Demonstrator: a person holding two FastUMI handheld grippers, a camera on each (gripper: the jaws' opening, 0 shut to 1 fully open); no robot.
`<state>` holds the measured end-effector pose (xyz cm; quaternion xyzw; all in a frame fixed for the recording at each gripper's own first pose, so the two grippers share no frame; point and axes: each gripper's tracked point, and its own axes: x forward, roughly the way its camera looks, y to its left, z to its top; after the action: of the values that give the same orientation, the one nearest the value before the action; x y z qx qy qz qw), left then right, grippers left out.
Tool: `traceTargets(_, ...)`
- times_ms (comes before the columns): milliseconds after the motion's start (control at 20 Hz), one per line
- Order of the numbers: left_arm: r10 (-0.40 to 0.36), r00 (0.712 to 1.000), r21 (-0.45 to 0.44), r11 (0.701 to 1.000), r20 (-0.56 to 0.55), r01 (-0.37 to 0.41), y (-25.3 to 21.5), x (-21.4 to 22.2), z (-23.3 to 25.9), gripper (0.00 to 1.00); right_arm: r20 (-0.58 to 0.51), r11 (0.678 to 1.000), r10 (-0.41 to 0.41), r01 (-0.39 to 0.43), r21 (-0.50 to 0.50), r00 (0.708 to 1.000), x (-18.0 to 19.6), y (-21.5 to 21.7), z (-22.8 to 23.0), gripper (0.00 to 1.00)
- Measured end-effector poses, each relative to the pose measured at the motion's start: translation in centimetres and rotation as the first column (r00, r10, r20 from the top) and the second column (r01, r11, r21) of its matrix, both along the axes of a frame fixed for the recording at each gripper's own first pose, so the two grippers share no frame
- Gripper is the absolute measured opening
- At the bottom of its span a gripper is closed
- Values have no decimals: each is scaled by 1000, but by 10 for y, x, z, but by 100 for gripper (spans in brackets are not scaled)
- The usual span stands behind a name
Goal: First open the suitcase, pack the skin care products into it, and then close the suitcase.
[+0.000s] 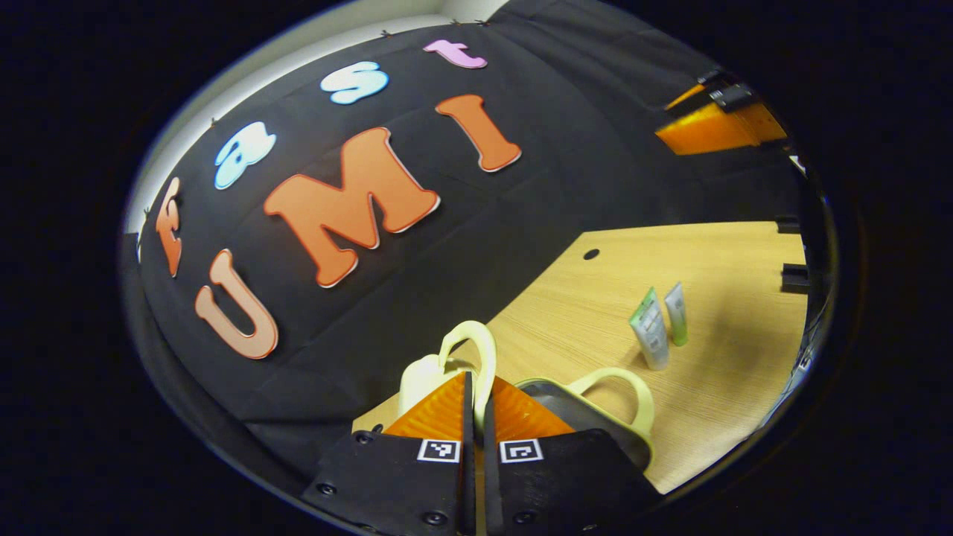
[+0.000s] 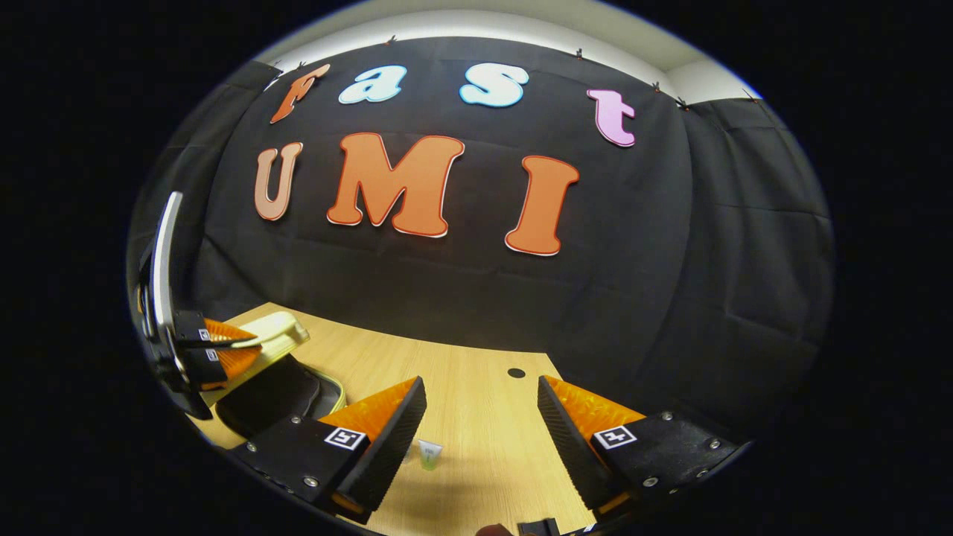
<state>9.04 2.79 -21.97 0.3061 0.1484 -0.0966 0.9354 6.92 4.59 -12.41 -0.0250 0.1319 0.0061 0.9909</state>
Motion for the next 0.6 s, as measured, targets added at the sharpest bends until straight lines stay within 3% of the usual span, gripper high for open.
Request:
traceTargets(250,134,989,-86,988,66,-128,65,5,35,5,14,999,53,-53,4,999,10,24,7,95)
traceTargets(600,306,947,-119,948,102,-294,160,4,49,6,3,993,105,-105,-46,994,13,41,7,95)
